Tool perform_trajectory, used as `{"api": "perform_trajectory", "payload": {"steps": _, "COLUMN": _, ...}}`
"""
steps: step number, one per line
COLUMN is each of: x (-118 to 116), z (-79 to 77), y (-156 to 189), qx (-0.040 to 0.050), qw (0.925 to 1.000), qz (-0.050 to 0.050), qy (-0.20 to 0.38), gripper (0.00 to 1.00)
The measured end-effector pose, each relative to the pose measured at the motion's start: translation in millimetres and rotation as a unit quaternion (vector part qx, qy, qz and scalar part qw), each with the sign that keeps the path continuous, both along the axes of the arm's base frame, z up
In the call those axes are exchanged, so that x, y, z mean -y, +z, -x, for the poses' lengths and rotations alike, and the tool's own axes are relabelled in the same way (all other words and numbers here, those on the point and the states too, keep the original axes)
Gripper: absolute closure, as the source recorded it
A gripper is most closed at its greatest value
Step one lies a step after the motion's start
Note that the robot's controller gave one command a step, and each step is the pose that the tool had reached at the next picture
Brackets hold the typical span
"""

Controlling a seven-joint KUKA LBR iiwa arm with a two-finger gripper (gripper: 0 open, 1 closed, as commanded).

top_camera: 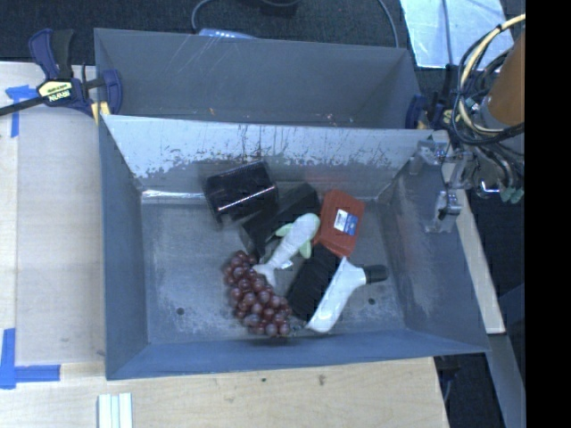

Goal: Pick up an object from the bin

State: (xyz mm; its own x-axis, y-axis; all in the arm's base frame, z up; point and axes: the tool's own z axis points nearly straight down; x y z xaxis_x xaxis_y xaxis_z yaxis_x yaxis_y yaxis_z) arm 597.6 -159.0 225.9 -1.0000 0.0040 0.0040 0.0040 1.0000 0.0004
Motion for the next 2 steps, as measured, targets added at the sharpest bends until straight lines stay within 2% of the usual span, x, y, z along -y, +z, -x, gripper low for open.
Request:
{"api": "perform_trajectory", "payload": {"steps": 1, "x": -1, "z": -1.4, "y": 5, "qx": 0.0042, "qw": 1.0, "qz": 0.001, "qy": 0.001, "gripper": 0.0}}
{"api": "perform_trajectory", "payload": {"steps": 2, "x": -37, "z": -11.7, "y": -46, "qx": 0.0058, "qw": 0.9996, "qz": 0.002, "qy": 0.028, "gripper": 0.0}}
